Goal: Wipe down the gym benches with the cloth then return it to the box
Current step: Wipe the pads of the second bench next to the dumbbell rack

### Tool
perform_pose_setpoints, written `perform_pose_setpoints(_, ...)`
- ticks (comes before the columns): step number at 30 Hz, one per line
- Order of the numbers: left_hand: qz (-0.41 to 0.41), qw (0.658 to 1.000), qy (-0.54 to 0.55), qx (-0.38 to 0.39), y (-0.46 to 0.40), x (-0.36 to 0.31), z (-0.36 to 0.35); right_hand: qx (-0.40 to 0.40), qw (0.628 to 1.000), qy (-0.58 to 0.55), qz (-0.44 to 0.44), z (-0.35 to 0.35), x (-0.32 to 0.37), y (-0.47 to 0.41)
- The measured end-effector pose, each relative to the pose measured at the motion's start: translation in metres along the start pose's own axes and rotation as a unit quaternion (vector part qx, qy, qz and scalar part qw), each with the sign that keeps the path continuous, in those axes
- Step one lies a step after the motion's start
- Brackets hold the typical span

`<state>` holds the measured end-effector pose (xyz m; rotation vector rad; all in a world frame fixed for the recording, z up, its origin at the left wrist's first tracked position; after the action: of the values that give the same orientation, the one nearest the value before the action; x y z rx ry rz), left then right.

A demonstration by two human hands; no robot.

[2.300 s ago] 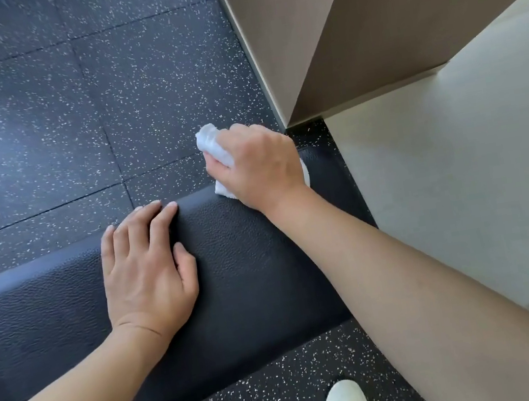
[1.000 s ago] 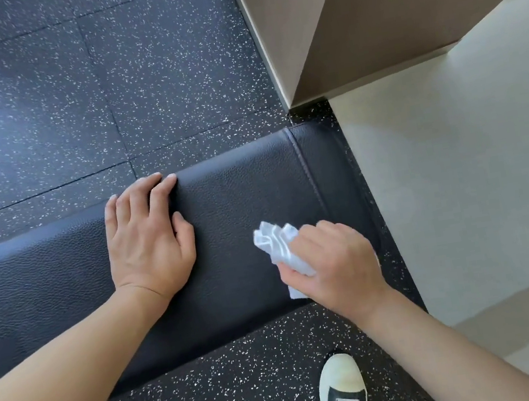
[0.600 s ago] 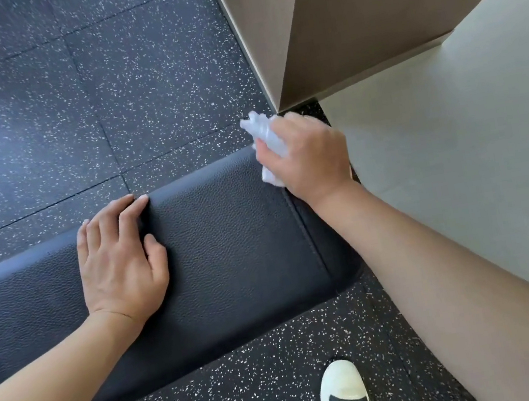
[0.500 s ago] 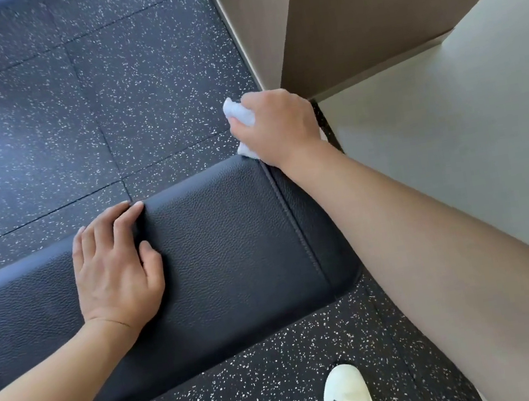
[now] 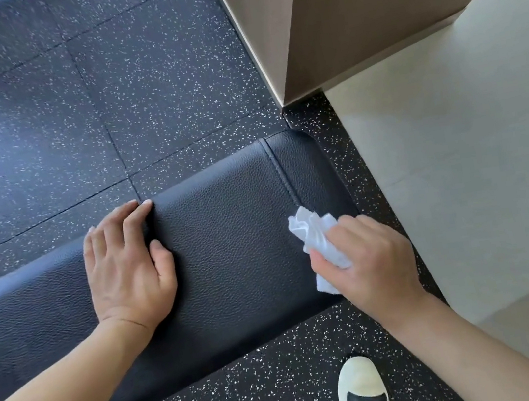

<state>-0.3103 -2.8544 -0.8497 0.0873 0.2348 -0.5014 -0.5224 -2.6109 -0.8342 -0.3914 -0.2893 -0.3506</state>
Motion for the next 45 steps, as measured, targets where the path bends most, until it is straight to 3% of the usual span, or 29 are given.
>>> perform_pose_setpoints(5, 0.000, 1.000, -0.003, 0.005, 0.000, -0.001, 0.001, -0.030, 0.992, 0.029, -0.120, -0.023, -0.016, -0.111)
perform_pose_setpoints(9, -0.003, 1.000, 0.000, 0.004, 0.000, -0.002, 0.002, 0.086, 0.988, 0.079, -0.099, -0.075, 0.013, -0.193)
perform_pose_setpoints(12, -0.007, 1.000, 0.009, 0.005, 0.000, -0.002, 0.003, 0.156, 0.980, 0.115, -0.039, -0.097, 0.052, -0.198)
perform_pose_setpoints(16, -0.011, 0.999, 0.017, 0.029, 0.000, 0.003, -0.001, 0.130, 0.990, 0.042, -0.028, -0.084, 0.067, -0.171)
perform_pose_setpoints(19, -0.016, 0.998, 0.036, 0.053, 0.000, 0.005, -0.001, 0.119, 0.989, 0.025, -0.089, -0.060, 0.041, -0.156)
perform_pose_setpoints(23, -0.028, 0.993, 0.060, 0.093, -0.003, 0.009, 0.002, 0.165, 0.962, 0.064, -0.208, -0.058, 0.020, -0.168)
perform_pose_setpoints(25, -0.072, 0.989, 0.068, 0.114, -0.008, 0.014, 0.005, 0.212, 0.953, 0.102, -0.193, -0.079, 0.044, -0.185)
perform_pose_setpoints(28, -0.124, 0.980, 0.065, 0.141, -0.015, 0.042, 0.015, 0.316, 0.932, 0.146, -0.096, -0.132, 0.118, -0.210)
perform_pose_setpoints(33, -0.019, 0.987, 0.020, 0.157, -0.023, 0.143, 0.024, 0.380, 0.920, 0.057, -0.078, -0.210, 0.225, -0.223)
perform_pose_setpoints(36, -0.001, 0.992, 0.030, 0.124, -0.022, 0.151, 0.029, 0.393, 0.917, 0.019, -0.069, -0.224, 0.253, -0.219)
perform_pose_setpoints(41, 0.085, 0.993, 0.025, 0.084, -0.029, 0.144, 0.029, 0.383, 0.922, 0.045, 0.030, -0.195, 0.215, -0.216)
perform_pose_setpoints(45, 0.084, 0.993, 0.017, 0.079, -0.026, 0.144, 0.028, 0.353, 0.923, 0.128, -0.090, -0.127, 0.064, -0.205)
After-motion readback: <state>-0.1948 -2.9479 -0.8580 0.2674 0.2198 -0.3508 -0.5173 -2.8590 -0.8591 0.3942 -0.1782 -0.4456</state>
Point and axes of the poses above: each hand's wrist, its own y-axis away from the middle knuckle, its own z-axis out of the back of the hand, x = y × z, the point moved 8 cm from there along -y, towards the middle knuckle, and after that the axes turned 9 degrees about z, right-handed, at the moved point
